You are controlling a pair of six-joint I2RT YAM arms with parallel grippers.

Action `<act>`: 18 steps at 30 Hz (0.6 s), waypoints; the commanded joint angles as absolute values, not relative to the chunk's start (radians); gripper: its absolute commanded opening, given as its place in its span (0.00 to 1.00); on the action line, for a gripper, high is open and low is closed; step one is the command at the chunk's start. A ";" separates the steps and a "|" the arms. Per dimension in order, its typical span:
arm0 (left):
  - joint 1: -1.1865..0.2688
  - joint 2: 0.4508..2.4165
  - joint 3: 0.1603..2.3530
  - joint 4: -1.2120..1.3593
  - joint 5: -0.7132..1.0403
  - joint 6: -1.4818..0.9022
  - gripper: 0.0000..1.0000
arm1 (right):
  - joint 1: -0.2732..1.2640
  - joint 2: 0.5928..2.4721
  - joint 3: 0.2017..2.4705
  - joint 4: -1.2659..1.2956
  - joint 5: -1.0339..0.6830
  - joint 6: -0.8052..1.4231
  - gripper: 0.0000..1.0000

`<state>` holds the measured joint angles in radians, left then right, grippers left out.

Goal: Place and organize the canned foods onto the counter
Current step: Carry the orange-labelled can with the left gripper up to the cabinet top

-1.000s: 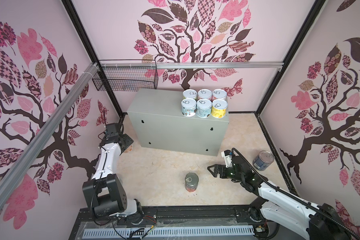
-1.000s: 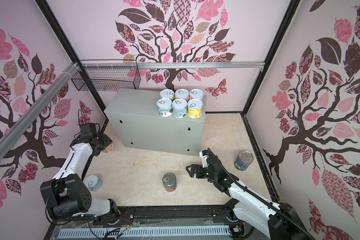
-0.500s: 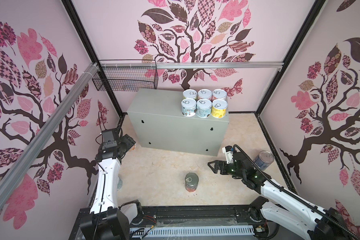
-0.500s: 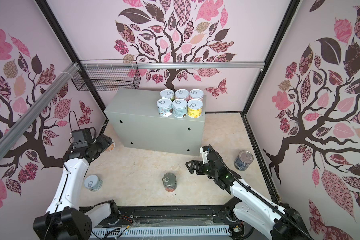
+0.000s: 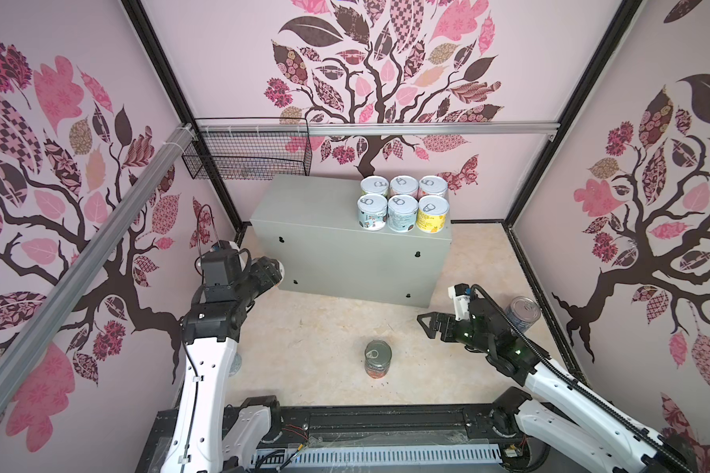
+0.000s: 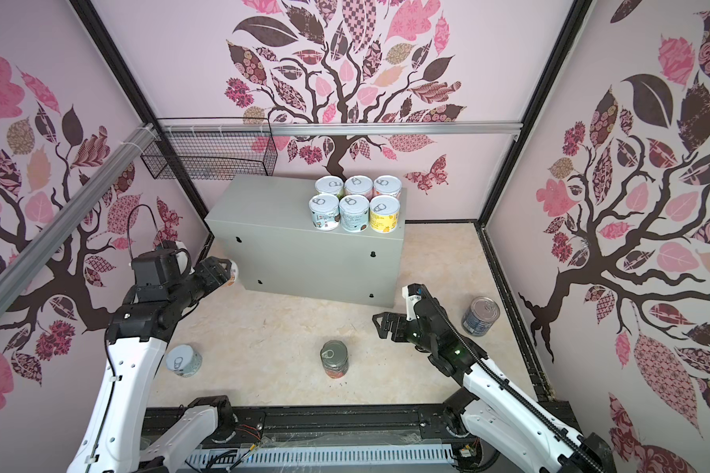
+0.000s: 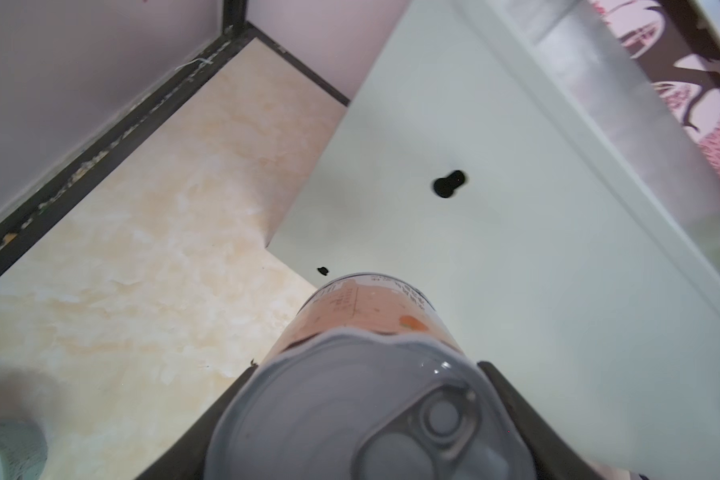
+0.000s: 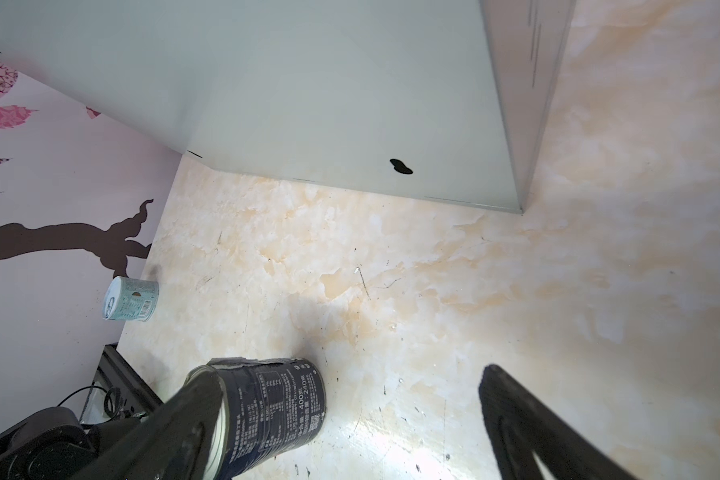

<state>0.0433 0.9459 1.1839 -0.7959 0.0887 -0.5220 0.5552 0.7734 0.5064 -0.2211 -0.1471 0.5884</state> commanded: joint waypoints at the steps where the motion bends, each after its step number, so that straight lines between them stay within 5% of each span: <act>1: 0.006 0.926 1.289 -0.793 0.081 -0.469 0.51 | 0.560 0.755 0.570 -0.300 -0.105 0.568 1.00; 18: -0.231 1.114 1.635 -0.918 0.028 -0.326 0.51 | 0.560 0.742 0.637 -0.392 -0.056 0.531 1.00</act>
